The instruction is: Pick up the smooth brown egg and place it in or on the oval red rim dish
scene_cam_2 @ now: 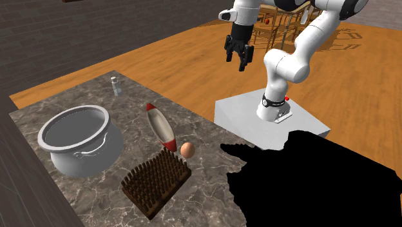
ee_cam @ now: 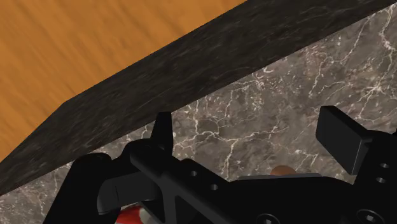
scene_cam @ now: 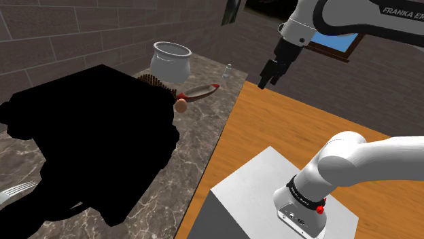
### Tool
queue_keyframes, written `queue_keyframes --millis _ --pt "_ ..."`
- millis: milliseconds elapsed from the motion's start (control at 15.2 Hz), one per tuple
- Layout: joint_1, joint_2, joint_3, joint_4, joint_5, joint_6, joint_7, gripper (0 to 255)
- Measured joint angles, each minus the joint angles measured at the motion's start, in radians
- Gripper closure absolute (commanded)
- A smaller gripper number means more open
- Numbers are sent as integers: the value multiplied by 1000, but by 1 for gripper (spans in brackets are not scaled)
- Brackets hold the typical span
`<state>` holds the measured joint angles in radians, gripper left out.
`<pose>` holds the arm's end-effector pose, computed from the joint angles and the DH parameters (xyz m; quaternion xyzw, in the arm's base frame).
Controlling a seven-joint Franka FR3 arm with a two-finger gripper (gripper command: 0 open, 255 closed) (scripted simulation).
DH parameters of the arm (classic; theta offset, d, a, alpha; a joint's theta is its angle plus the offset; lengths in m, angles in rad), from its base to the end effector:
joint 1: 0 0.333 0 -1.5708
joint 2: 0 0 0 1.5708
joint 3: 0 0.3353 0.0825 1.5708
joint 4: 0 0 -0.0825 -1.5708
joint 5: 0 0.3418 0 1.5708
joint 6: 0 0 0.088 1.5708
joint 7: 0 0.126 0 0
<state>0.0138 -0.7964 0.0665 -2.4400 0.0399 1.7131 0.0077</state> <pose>0.2603 0.0312 0.5636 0.9991 0.0250 0.0343 0.0027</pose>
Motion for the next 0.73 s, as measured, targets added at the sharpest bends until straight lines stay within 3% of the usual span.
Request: queue_keyframes --millis 330,726 --pt "10 58 24 -30 22 116 22 0" --pt "24 220 71 -63 55 373 58 0"
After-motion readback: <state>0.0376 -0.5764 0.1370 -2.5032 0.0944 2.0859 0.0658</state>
